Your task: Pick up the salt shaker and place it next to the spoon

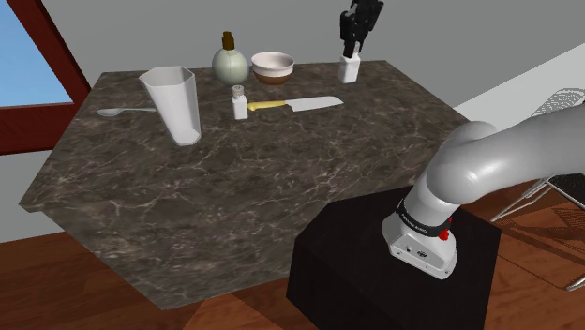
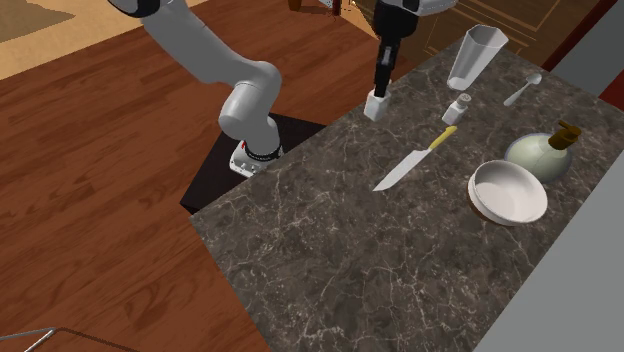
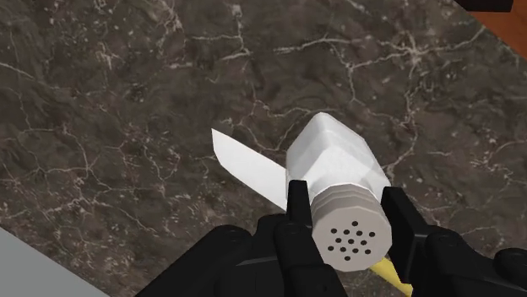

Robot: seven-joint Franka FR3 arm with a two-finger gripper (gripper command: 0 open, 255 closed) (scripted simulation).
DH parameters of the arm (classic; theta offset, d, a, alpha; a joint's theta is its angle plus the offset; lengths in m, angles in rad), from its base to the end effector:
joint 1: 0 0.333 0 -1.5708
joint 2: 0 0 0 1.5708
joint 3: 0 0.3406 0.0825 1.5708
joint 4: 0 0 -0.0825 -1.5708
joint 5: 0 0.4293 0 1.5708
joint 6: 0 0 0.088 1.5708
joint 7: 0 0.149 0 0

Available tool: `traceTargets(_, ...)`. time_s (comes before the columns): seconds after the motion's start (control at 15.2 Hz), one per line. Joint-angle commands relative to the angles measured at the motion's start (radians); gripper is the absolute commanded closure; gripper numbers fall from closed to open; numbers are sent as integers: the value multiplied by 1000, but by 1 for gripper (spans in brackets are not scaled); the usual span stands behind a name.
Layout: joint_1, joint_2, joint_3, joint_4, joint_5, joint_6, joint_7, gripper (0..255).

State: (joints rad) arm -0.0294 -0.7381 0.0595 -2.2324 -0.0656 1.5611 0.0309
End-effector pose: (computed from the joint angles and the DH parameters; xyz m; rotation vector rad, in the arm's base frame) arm 0.3515 0.0065 0.6129 3.0357 -0.0269 0.1039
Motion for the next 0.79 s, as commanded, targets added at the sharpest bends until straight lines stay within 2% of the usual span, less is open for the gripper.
traceTargets(0.0,7,58,32,27,16,29,37,255)
traceTargets(0.4,17,250,118,147,35,95,136,255)
traceTargets(0.73,25,424,185,282,23,126,221,255)
